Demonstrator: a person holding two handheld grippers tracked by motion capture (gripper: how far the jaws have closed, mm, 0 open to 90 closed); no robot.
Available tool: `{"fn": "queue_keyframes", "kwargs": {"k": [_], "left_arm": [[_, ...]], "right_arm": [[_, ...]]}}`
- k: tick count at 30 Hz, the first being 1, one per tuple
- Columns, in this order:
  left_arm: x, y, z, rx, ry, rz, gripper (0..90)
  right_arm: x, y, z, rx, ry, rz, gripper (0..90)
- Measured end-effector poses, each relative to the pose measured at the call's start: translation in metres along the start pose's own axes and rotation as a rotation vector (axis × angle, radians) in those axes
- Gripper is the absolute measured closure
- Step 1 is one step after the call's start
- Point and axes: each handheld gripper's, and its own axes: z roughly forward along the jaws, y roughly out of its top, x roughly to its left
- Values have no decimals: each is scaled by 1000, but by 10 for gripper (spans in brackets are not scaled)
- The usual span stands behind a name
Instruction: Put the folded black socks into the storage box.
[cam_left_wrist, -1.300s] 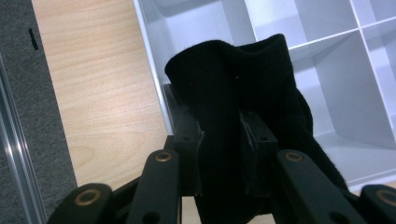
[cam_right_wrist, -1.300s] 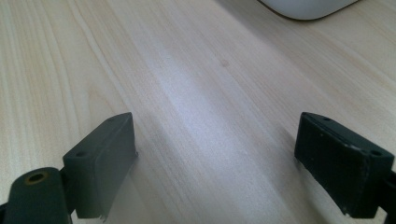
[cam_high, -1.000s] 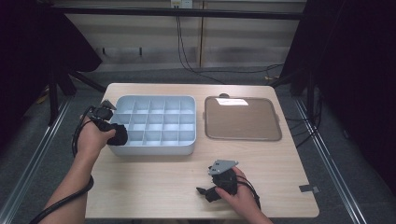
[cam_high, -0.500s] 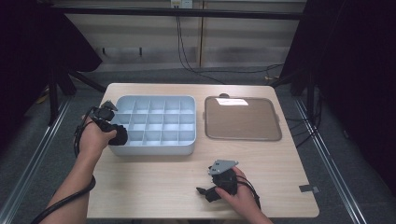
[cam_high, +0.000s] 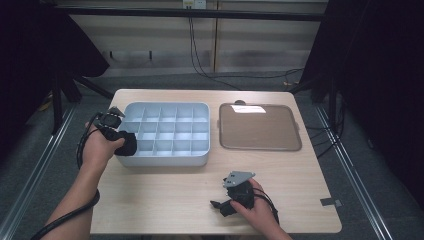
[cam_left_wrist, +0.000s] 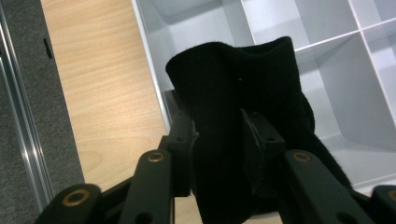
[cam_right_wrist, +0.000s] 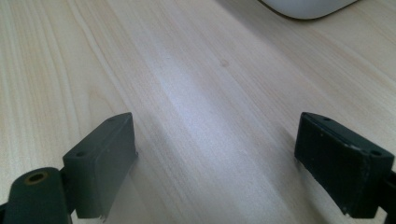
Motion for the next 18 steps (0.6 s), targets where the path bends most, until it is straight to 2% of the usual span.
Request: {"fn": "queue_keyframes", "kwargs": {"k": [4,11,18], "left_arm": [[1,1,-5,-11,16,16,588],[4,4,-15,-44,16,4,551],[6,10,-23,-53,6,-10,566]], "right_arm": [[0,0,0,0,0,1,121],[0,0,0,0,0,0,121],[0,0,0,1,0,2,121]]}}
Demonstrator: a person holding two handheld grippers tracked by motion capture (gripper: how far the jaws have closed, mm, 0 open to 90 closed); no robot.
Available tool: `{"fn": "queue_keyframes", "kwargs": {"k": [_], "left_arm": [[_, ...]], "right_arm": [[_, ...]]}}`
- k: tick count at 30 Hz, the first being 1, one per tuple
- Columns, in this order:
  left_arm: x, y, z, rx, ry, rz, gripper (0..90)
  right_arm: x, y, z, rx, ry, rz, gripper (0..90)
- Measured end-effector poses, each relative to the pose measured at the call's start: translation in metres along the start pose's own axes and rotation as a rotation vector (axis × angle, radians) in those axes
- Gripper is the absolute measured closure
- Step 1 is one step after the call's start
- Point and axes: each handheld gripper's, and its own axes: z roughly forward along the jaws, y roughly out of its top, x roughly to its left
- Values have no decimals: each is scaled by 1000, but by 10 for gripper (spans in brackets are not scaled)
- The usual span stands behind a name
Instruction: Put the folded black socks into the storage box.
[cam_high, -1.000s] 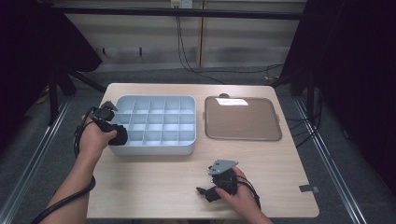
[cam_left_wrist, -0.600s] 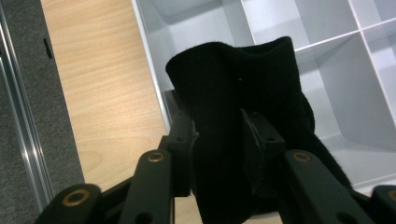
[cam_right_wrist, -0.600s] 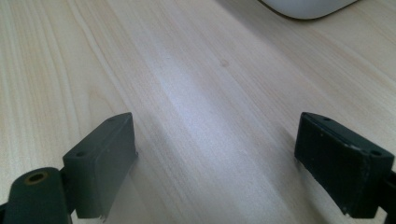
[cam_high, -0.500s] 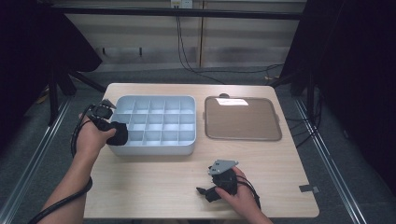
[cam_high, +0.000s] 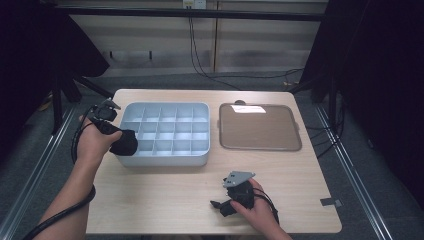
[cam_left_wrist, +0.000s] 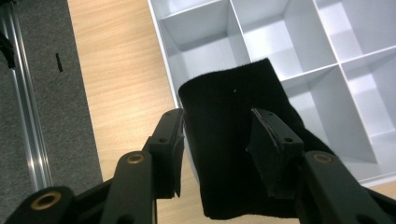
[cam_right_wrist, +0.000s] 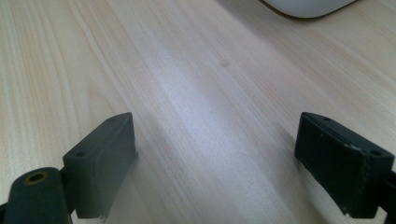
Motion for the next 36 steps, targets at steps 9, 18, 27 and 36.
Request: {"fn": "queue_keyframes", "kwargs": {"k": [9,18,27,36], "left_arm": [[2,5,-5,7,-27,-25,693],[1,9,-1,41,-66,-32,835],[-1,11,1,63,-91,-41,896],[-4,10,9,77,-105,-36,900]], "right_arm": [[0,0,0,0,0,1,121],[0,0,0,-1,0,-2,121],[0,0,0,0,0,0,121],[0,0,0,0,0,0,121]]}}
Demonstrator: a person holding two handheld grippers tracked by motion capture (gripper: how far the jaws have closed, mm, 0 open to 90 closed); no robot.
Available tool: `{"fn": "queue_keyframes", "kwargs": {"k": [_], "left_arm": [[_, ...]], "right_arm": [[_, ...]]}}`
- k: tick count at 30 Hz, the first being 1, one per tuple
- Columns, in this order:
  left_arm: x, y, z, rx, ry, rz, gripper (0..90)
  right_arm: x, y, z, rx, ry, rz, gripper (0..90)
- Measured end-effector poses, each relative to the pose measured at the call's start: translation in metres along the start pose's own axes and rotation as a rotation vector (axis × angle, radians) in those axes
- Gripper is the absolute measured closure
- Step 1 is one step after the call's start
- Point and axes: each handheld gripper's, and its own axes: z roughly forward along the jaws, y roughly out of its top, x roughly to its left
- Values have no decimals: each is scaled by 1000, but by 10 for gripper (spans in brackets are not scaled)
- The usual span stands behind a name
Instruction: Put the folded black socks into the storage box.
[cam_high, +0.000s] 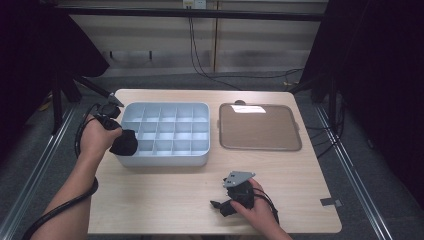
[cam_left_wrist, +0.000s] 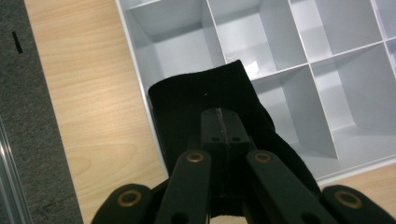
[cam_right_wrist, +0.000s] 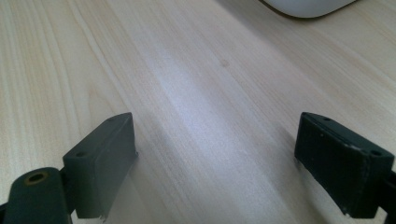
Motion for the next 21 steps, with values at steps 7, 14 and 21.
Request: {"fn": "queue_keyframes", "kwargs": {"k": [7,14,21], "left_arm": [[-1,-2,13,27,4,14,900],[-2,-3,20,52,31,25,900],[-2,-5,26,69,40,27,900]], "right_arm": [[0,0,0,0,0,2,121],[0,0,0,0,0,1,121],[0,0,0,1,3,-2,121]]}}
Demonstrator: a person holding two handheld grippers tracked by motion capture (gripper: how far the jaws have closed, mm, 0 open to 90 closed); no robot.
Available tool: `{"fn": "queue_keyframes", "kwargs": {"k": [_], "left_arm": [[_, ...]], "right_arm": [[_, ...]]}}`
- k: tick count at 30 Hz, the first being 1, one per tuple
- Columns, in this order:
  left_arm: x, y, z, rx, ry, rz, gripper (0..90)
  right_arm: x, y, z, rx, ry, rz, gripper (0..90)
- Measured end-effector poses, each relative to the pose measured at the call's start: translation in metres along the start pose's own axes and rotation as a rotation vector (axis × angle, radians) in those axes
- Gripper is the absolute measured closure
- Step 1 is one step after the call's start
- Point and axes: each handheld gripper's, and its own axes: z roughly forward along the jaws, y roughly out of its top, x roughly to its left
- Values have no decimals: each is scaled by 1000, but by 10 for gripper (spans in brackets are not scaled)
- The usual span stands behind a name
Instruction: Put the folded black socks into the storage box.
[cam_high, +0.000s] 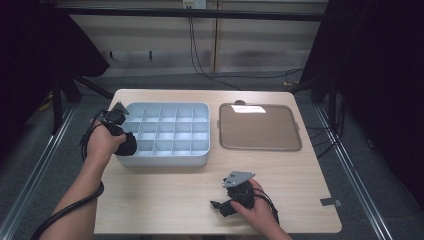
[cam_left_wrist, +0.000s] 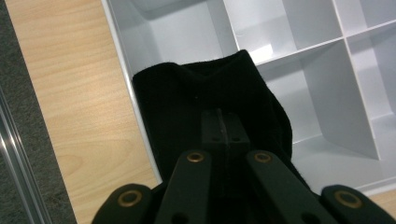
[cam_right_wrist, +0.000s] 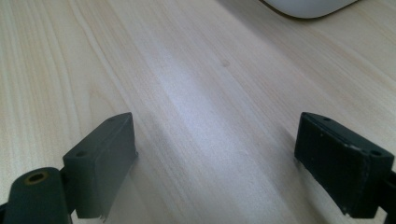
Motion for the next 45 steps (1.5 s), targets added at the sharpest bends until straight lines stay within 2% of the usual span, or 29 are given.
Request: {"fn": "queue_keyframes", "kwargs": {"k": [3,6,15,21,26,31,33,35,38,41,45], "left_arm": [[0,-1,2,7,4,5,900],[0,-2,4,4,-6,-13,900],[1,-2,8,21,-9,-16,900],[-1,-2,11,33,10,4,900],[-1,-2,12,35,7,8,900],[-3,-3,20,68,23,20,900],[-2,-4,27,89,18,23,900],[-2,-7,34,91,9,8,900],[1,-8,34,90,-3,11,900],[2,-9,34,79,-15,-7,900],[2,-9,33,76,-16,-8,900]], "right_arm": [[0,0,0,0,0,0,121],[0,0,0,0,0,0,121],[0,0,0,0,0,0,121],[0,0,0,0,1,0,121],[0,0,0,0,1,0,121],[0,0,0,0,1,0,121],[0,0,0,0,1,0,121],[0,0,0,0,1,0,121],[0,0,0,2,1,3,121],[0,0,0,1,1,2,121],[0,0,0,1,1,3,121]]}}
